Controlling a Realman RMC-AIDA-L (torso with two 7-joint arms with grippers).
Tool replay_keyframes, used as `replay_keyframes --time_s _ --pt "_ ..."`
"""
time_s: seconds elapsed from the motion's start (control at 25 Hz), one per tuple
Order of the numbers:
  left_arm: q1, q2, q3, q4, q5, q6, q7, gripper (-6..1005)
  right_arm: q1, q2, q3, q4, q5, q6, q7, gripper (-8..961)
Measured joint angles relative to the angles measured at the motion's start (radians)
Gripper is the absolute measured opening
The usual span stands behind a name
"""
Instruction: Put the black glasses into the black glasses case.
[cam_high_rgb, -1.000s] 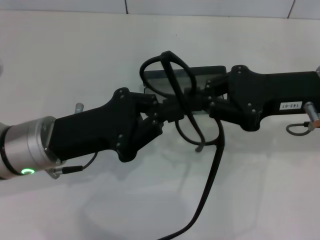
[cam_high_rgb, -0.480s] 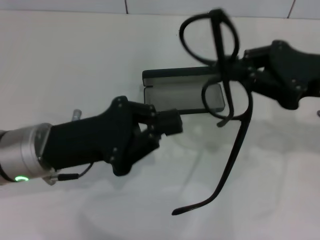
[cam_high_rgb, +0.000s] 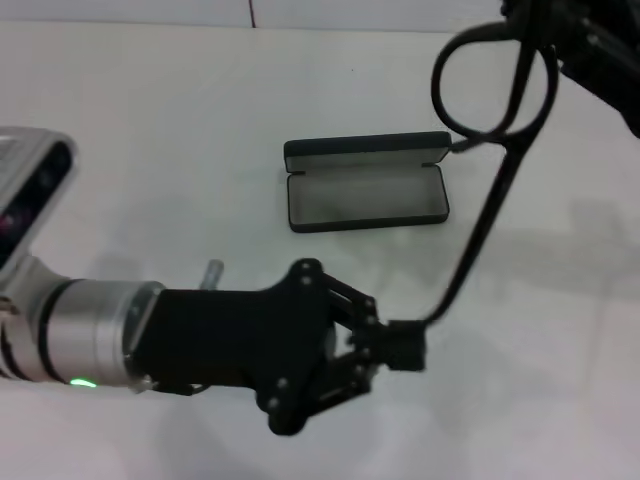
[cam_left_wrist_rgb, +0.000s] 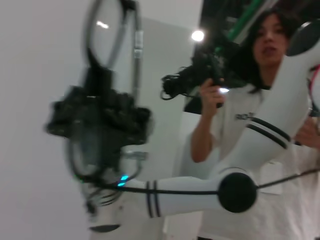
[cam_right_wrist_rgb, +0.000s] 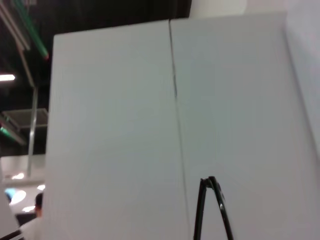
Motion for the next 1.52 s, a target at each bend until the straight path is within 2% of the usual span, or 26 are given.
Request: replay_keyframes --time_s 0.12,0.16,0.4,0.64,1.52 --pt "-0.016 -0.004 0.055 -0.003 -0.038 0.002 0.021 53 0.048 0.001 -0.004 0.105 0.012 0.006 -0.054 70" --pt "-0.019 -0.005 0.079 -0.005 -0.06 0.002 0.027 53 0.092 0.001 -0.008 0.195 0.011 0.013 -0.096 70" --pt "-0.027 -0.006 0.174 -0.008 -0.196 0.002 0.054 54 0.188 0.0 -0.068 0.369 -0.009 0.045 -0.164 69" --pt "-0.013 -0.004 0.172 -0.04 -0.269 -0.008 0.059 54 0.186 0.002 -0.157 0.369 -0.011 0.1 -0.177 69" --pt "-0.021 -0.001 0.171 -0.101 -0.329 -0.097 0.05 53 0.196 0.002 -0.243 0.357 -0.047 0.136 -0.171 70"
